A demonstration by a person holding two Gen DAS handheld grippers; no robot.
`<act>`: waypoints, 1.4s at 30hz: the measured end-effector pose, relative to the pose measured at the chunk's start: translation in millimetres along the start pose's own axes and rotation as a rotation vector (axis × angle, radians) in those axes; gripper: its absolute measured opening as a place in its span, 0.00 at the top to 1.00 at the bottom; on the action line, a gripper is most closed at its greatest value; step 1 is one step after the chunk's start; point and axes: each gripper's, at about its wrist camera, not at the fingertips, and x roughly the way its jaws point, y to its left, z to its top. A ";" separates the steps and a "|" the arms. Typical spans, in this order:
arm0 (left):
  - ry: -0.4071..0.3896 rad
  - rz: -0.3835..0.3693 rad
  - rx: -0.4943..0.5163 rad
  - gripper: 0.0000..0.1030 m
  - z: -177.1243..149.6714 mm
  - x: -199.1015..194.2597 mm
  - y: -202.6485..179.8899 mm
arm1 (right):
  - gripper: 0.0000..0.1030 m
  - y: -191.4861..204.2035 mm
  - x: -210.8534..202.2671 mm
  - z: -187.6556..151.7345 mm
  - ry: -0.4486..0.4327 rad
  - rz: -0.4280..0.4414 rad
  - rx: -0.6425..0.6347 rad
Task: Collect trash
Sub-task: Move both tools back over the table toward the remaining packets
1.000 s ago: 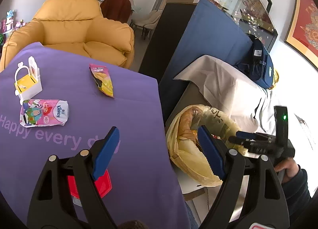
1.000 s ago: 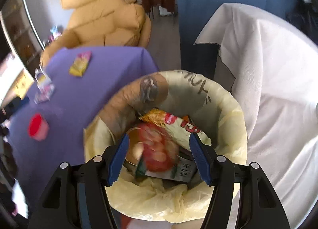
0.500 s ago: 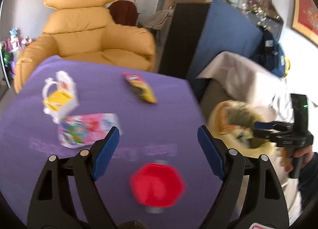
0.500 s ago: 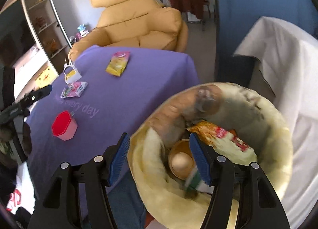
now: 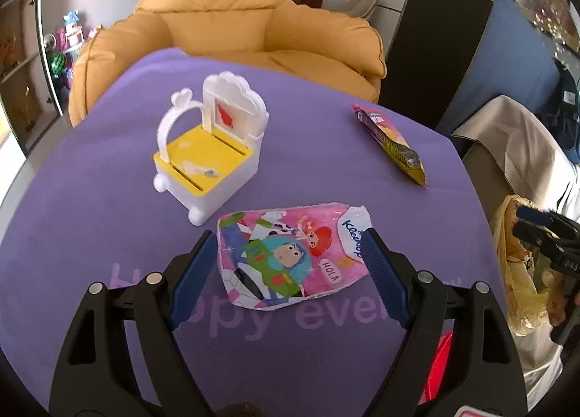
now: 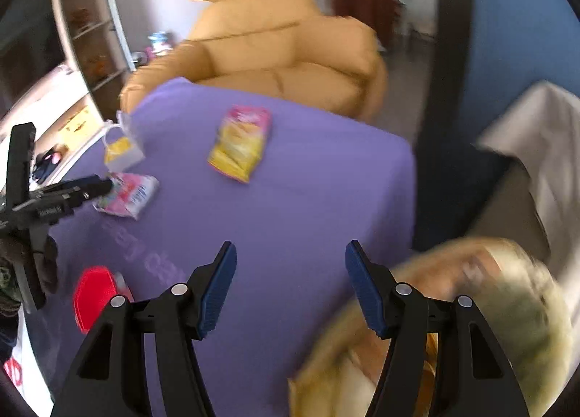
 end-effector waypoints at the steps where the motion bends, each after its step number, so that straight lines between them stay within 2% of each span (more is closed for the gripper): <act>1: 0.004 -0.007 0.000 0.25 -0.7 -0.2 0.4 | 0.42 5.1 5.7 6.3 -0.007 0.014 -0.015; 3: 0.010 -0.024 0.002 0.25 -1.1 1.8 0.2 | 0.42 12.3 22.1 20.7 0.004 0.054 -0.023; 6: 0.040 -0.100 -0.012 0.25 -5.6 1.8 1.8 | 0.42 19.1 49.5 45.8 0.031 0.082 0.001; 12: 0.066 -0.189 -0.038 0.25 -17.3 -10.5 6.3 | 0.42 18.7 104.0 91.1 0.036 0.107 0.112; 17: 0.039 -0.183 -0.024 0.25 -17.2 -25.8 19.0 | 0.43 27.3 140.4 108.8 0.051 0.097 0.119; 18: 0.038 -0.180 -0.025 0.25 -16.6 -26.2 21.9 | 0.55 29.7 146.2 110.0 0.062 0.106 0.113; 19: 0.037 -0.172 -0.029 0.25 -14.6 -25.2 25.7 | 0.76 30.0 151.3 109.3 0.087 0.109 0.101; 20: 0.034 -0.169 -0.034 0.25 -11.6 -23.5 28.8 | 0.79 33.0 154.4 108.1 0.111 0.100 0.085; 22: 0.028 -0.183 -0.029 0.25 -5.6 -19.4 29.1 | 0.83 41.4 148.0 102.4 0.106 0.073 0.021; 24: 0.022 -0.210 -0.009 0.25 3.6 -14.5 23.3 | 0.83 44.0 137.0 87.3 0.127 0.070 -0.013; 29: 0.024 -0.253 0.065 0.25 33.0 9.4 -1.8 | 0.83 31.1 92.1 37.2 0.158 0.077 0.001; 33: 0.079 -0.250 0.110 0.25 48.9 39.4 -16.7 | 0.83 23.4 56.0 -5.2 0.163 0.081 -0.005; 37: 0.124 -0.244 0.087 0.25 44.7 46.5 -16.9 | 0.82 20.0 36.7 -28.3 0.176 0.115 -0.007; 42: 0.160 -0.245 0.065 0.25 12.9 24.1 -10.2 | 0.82 11.4 35.4 -32.3 0.156 0.166 0.035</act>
